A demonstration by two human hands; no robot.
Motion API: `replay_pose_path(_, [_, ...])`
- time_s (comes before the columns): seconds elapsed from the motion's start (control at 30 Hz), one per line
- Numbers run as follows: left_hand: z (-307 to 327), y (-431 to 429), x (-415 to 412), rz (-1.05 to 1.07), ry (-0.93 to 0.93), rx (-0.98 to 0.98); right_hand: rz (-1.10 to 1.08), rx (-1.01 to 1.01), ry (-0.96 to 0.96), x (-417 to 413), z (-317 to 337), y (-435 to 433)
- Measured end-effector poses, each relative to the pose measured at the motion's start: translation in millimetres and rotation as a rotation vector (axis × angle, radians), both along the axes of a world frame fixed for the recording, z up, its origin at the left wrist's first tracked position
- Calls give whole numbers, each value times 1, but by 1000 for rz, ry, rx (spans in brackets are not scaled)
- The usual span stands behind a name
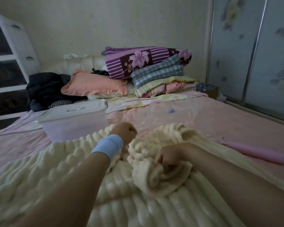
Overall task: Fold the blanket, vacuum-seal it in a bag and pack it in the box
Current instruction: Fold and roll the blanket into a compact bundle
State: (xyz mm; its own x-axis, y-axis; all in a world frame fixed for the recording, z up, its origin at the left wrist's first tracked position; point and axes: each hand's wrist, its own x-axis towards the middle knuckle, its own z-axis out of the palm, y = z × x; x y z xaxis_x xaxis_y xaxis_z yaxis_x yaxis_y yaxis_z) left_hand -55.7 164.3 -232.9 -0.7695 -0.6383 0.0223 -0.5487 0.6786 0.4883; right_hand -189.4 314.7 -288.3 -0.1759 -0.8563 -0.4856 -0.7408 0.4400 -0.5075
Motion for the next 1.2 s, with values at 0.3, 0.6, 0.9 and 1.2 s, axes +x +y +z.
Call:
replay_pose_path(0.3, [-50,42,19,-335,-902,-307,-454,-403,148,-9,-28,33])
replay_pose_path(0.6, [-31,19,47,-124,-879,13,-650,-165,88,-6,-32,22])
replay_pose_path(0.9, [-66,50,36,-277,-651,20,-413,-243,577,15,-27,35])
replay_pose_path(1.2, [-79,72,40,-174,-593,-441,-812,-290,18,4,-48,44])
